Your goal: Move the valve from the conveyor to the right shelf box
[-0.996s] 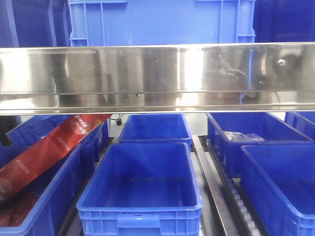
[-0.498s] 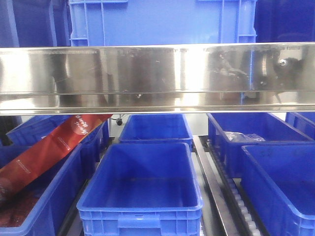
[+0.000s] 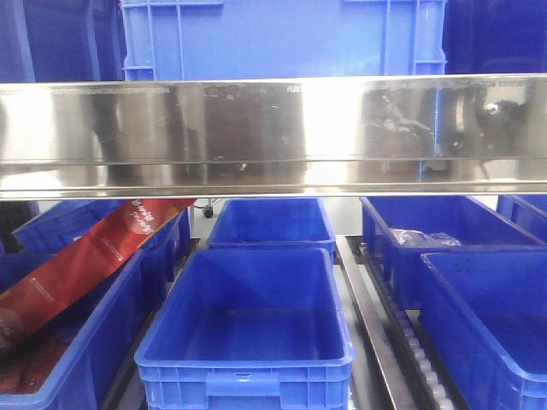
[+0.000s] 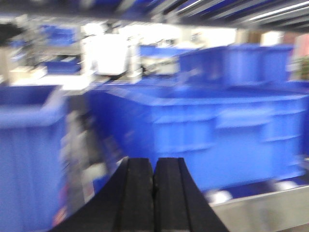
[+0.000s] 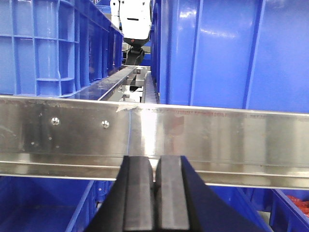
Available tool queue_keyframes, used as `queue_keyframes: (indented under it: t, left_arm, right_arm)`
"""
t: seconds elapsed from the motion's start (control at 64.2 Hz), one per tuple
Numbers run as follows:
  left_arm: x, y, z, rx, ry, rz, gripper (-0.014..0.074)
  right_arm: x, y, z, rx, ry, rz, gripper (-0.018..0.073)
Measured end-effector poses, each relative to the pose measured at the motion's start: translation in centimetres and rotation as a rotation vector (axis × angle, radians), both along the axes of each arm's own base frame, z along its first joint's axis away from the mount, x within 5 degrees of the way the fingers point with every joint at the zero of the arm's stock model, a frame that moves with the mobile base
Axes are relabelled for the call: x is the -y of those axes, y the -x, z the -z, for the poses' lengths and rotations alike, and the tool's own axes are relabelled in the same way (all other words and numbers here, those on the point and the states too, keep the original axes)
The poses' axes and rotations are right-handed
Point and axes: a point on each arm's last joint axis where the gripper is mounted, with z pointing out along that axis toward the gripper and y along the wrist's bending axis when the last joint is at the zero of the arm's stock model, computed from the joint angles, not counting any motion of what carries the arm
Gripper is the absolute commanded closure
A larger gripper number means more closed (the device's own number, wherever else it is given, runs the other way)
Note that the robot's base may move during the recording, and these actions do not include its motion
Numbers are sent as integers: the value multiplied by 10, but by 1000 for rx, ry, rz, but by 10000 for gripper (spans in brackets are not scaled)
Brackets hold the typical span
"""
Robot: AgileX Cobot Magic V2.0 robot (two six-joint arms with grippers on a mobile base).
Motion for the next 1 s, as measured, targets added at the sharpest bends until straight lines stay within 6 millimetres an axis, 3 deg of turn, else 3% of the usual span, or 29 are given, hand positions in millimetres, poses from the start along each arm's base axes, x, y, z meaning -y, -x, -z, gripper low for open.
queue_keyframes:
  t: [0.156, 0.311, 0.498, 0.654, 0.996]
  left_arm:
    - [-14, -1, 43, -106, 32, -151, 707]
    - [-20, 11, 83, -105, 39, -196, 707]
    - [-23, 25, 113, -32, -2, -199, 707]
    - [-23, 25, 120, -24, -13, -199, 707]
    - [-27, 25, 118, 8, -6, -281, 707]
  right_arm:
    - [0, 0, 0, 0, 0, 0, 727]
    - [0, 0, 0, 0, 0, 0, 727]
    - [0, 0, 0, 0, 0, 0, 727]
    - [0, 0, 1, -2, 0, 0, 727]
    - [0, 0, 1, -2, 0, 0, 727]
